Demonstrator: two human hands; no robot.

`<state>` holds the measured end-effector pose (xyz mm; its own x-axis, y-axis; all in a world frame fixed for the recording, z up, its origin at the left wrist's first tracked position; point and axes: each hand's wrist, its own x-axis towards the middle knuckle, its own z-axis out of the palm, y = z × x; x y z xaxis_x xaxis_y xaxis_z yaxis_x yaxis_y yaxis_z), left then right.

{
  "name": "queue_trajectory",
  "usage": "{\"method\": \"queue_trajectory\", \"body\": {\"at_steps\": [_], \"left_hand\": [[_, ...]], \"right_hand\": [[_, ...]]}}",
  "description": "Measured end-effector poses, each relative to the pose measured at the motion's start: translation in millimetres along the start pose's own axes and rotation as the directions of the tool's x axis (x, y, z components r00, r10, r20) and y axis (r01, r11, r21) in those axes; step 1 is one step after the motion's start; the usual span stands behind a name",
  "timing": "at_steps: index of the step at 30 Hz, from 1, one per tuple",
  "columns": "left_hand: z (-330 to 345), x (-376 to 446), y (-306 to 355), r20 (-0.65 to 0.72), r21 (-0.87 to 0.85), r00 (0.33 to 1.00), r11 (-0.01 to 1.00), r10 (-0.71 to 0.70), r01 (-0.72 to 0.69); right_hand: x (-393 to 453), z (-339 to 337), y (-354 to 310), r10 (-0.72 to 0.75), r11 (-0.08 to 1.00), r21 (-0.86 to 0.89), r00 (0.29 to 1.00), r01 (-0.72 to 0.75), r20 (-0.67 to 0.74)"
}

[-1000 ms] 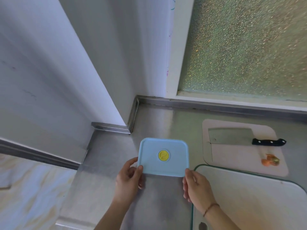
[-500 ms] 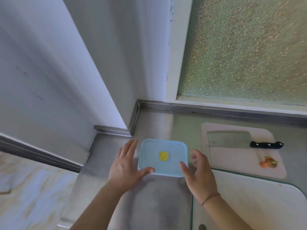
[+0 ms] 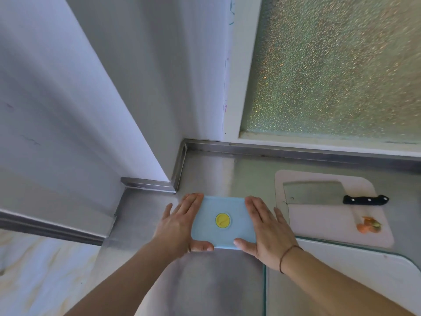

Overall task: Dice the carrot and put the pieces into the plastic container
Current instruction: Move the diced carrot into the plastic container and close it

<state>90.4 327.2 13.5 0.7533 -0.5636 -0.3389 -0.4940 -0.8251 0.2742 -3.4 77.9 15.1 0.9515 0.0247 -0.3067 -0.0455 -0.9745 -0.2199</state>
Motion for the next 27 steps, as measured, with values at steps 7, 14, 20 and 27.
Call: {"method": "queue_trajectory", "body": {"at_steps": [7, 14, 20, 27], "left_hand": [[10, -7, -2, -0.168, -0.247, 0.984, 0.965, 0.049, -0.09], [42, -24, 8, -0.265, -0.548, 0.961, 0.833, -0.083, -0.079], [49, -21, 8, -0.258, -0.57, 0.958, 0.821, -0.127, -0.045], [59, -24, 14, -0.309, -0.728, 0.925, 0.681, -0.22, -0.081]], "right_hand": [[-9, 0, -10, -0.079, 0.982, 0.139, 0.944, 0.13, -0.321], [2, 8, -39, -0.055, 0.98, 0.14, 0.866, 0.143, -0.498], [17, -5, -51, -0.022, 0.999, 0.03, 0.912, 0.038, -0.41], [29, -13, -47, -0.134, 0.989, -0.115, 0.912, 0.097, -0.387]]}}
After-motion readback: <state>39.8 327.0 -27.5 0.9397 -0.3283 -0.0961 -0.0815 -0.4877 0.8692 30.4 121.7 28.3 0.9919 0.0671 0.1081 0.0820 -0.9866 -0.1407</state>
